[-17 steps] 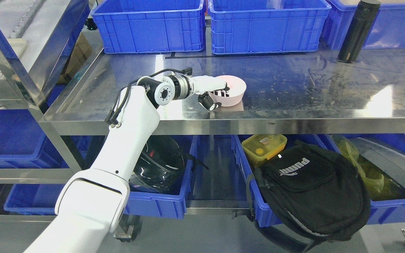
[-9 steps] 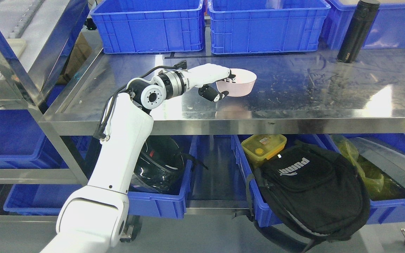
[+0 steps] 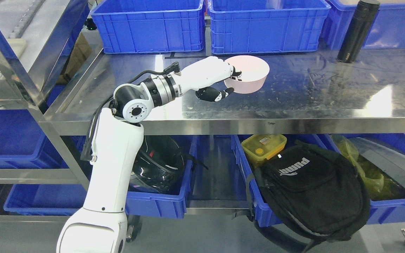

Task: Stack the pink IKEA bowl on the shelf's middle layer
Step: 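Lift the pink bowl off the shelf with the left hand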

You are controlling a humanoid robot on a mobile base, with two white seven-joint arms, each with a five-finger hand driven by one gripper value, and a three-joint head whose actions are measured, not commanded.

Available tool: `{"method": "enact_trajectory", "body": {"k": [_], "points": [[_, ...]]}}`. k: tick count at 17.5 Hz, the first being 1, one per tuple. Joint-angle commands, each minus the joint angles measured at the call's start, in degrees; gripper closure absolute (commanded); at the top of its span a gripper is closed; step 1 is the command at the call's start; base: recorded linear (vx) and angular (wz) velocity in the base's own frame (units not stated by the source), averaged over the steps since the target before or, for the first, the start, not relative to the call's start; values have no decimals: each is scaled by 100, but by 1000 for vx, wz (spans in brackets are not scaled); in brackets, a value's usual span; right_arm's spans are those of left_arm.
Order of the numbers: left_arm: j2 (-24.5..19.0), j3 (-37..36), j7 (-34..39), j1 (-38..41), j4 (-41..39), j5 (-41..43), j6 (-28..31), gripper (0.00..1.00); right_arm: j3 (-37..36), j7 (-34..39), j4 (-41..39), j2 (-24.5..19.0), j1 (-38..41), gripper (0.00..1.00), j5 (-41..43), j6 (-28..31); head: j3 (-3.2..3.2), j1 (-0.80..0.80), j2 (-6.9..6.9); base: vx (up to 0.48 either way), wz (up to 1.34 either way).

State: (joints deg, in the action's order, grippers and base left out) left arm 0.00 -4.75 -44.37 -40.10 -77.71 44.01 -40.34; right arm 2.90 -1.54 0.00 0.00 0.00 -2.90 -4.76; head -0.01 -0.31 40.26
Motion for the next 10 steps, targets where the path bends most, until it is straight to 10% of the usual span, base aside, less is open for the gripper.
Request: {"method": "enact_trajectory", "body": {"k": [1, 10], "points": [[-100, 782, -10, 599, -1456, -358, -466, 99, 0, 4, -100, 100, 123, 0, 0, 2, 0, 0, 0, 0, 0], [-100, 1072, 33, 1469, -1475, -622, -466, 99, 0, 4, -100, 100, 123, 0, 0, 2, 0, 0, 0, 0, 8]]}}
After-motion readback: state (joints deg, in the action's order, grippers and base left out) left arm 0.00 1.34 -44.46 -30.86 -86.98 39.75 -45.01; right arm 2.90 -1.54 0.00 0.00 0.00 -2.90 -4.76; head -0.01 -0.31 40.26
